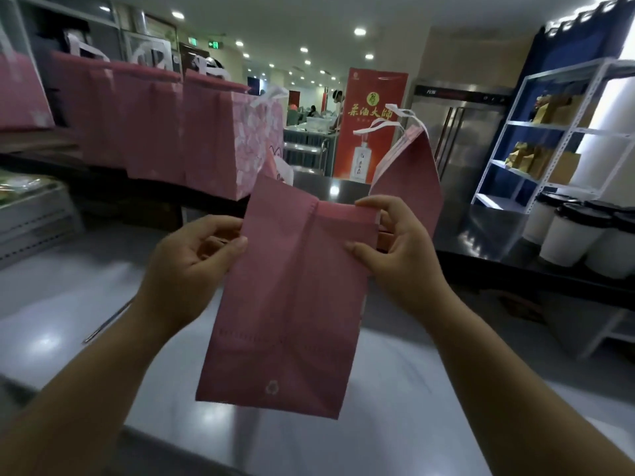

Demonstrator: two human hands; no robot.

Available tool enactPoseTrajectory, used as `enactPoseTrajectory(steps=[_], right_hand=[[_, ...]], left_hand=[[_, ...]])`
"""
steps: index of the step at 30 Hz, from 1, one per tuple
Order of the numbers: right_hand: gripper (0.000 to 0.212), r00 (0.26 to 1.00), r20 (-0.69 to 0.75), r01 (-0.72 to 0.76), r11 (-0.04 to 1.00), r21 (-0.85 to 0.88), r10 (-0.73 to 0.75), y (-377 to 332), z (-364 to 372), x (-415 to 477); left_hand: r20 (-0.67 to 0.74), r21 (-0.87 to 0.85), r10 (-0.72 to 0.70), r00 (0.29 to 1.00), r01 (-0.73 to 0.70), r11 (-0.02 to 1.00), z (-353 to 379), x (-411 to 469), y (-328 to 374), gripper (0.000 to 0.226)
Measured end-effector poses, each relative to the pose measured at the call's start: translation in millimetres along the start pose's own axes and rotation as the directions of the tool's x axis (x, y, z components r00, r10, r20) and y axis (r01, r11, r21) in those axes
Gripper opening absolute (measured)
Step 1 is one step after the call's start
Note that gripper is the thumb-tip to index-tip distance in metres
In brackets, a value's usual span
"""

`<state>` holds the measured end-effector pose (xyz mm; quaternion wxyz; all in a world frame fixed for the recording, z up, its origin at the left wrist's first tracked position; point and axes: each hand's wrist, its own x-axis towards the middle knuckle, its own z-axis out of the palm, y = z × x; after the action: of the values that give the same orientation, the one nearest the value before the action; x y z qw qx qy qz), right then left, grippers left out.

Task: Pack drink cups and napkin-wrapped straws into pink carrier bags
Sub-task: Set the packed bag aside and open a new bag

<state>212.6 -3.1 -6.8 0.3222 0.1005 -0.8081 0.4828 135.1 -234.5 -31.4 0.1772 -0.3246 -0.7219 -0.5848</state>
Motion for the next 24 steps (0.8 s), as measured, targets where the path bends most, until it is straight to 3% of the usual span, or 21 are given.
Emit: enactPoseTrajectory(steps=[4, 10, 15, 19, 22, 24], right_hand=[[0.045, 0.996, -0.013, -0.085, 0.993, -0.083, 0.085, 16.4, -8.7, -37.8], [0.041, 0.991, -0.099, -0.115, 0.958, -0.261, 0.092, 41.3, -14.2, -74.2], [0.038, 0.985, -0.117, -0.158, 0.920, -0.359, 0.123, 57.7, -7.1, -94.7], [0.036, 0.995, -0.028, -0.095, 0.900, -0.425, 0.092, 57.7, 7.3, -104.3], [0.042, 0.985, 0.074, -0.117, 0.912, -0.392, 0.158, 50.1, 16.1, -100.2], [0.036, 0.976, 0.054, -0.184, 0.936, -0.300, 0.209, 47.4, 15.6, -91.6]], left_hand=[[0.071, 0.087, -0.062, 0.996, 0.055, 0.995, 23.3, -29.3, -6.8, 0.024], [0.143, 0.199, -0.203, 0.969, 0.173, 0.965, 58.1, -43.9, -36.7, 0.020], [0.172, 0.197, -0.276, 0.946, 0.241, 0.950, 77.0, -43.0, -56.7, 0.016], [0.107, 0.249, -0.312, 0.944, 0.278, 0.928, 78.4, -36.7, -75.4, 0.019], [0.049, 0.162, -0.371, 0.927, 0.359, 0.919, 76.8, -30.0, -80.1, 0.035], [-0.011, 0.108, -0.382, 0.924, 0.381, 0.918, 74.7, -25.9, -78.2, 0.052]])
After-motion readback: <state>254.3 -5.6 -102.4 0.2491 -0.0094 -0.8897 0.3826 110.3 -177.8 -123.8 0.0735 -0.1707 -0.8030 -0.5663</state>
